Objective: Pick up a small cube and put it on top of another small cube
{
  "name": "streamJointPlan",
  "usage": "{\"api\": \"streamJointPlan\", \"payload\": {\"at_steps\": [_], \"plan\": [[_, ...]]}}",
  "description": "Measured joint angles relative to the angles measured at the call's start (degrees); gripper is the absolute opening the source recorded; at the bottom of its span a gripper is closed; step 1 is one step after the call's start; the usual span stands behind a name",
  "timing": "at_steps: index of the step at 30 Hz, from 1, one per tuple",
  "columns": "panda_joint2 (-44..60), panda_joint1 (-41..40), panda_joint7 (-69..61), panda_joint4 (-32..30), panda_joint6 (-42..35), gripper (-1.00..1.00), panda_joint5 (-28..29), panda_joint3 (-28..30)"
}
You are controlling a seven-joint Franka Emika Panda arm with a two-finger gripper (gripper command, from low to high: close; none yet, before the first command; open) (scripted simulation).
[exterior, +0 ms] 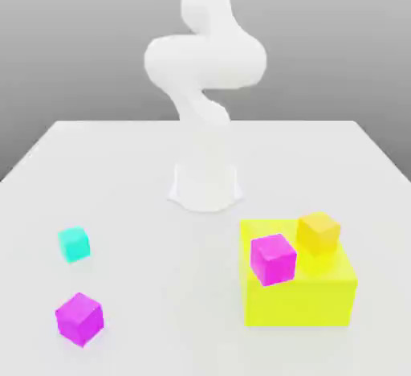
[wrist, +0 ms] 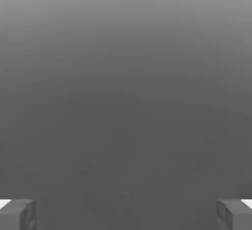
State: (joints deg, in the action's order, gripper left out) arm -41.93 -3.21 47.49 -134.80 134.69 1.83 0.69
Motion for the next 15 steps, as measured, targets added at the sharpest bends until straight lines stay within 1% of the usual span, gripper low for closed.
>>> {"api": "streamJointPlan", "payload": {"at_steps": [8, 15], "plan": [[12.6, -10.3, 4.7, -9.7, 9.3, 0.0, 5.1, 4.1], [23.3, -18.4, 7.7, -18.1, 17.3, 0.0, 8.0, 9.7]]}}
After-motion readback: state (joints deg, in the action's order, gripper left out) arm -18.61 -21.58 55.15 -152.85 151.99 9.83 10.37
